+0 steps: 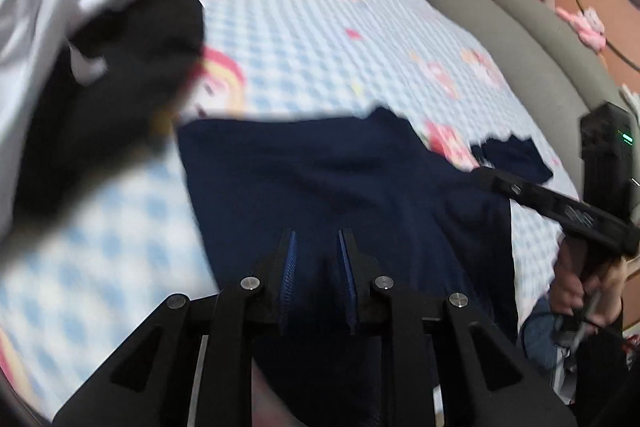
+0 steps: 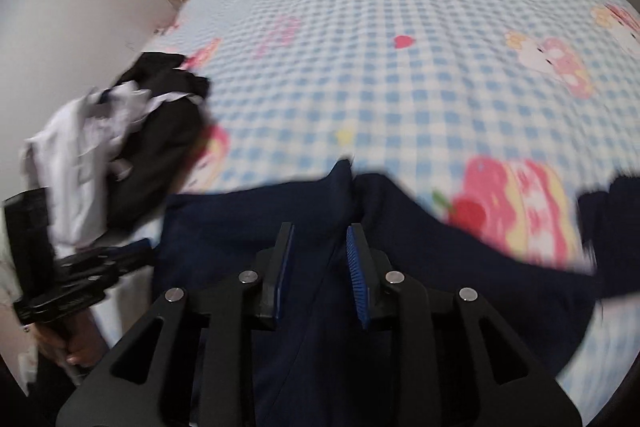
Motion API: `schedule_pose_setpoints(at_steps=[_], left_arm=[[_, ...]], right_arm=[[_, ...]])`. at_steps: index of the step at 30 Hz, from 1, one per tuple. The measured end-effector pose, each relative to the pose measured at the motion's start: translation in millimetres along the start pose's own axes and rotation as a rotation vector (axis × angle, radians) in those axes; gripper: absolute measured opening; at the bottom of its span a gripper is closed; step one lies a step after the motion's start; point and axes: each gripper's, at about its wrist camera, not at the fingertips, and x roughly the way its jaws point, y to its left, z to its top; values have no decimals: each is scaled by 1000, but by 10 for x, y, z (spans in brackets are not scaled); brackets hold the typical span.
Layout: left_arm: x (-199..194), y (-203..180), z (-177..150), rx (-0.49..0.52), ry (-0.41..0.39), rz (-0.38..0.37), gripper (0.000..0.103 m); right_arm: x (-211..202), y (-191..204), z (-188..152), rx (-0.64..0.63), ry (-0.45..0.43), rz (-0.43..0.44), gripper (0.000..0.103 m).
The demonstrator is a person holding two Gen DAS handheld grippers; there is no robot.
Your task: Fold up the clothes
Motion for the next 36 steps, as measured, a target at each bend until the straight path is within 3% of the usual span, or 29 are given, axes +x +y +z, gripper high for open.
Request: schedule_pose_setpoints(at_steps=[3,9,11,14,15,18,19,23,25,27,30,34,36], left_arm=[[-60,-181,-294,-24,23,-30,23],[-388,-266,-781,-47,-73,-51,23],[-303,-182,-853,-88,-16,-37,22],[-315,-117,-987,-136,15,27,22],[-331,-91,-1011,-151,5,34,22],[-398,7,-1092,-223,-13,-16,22],[-413,38,-1111,-251,-21,-31,22],[-644,184,-1237,-408,-196,-117,23],[-635,172,-1242,-376,-178,-77,23],[-549,157,-1258,-353,-127,-51,23],[-405,177,-1300,-367,-56,-59,23],[-313,149,-1296,-351,-33,-11,38],[-306,202,-1337,-363,-16,4,40]], right_arm=[[-241,29,-430,15,13,26,27],[-574,-81,-1360,98,31,6,27],[-578,-170,-1586,143,44,20,27],[-524,-309,-1721,153,81,-128,27],[-593,-387,-1748,188,61,-139,27],[-816,-582,-1818,294,-14,-86,30],[-840,-593,-1832,298,-21,-70,37],[-788,-552,-1857,291,-7,-31,40],[-735,-568,-1889,302,2,-86,40],[-699,-594,-1921,311,18,-223,40],[-752,-699,-1948,377,-4,-154,40],[-738,-700,-1996,393,-5,-72,53],[-640,-686,-2039,402,21,-23,54]])
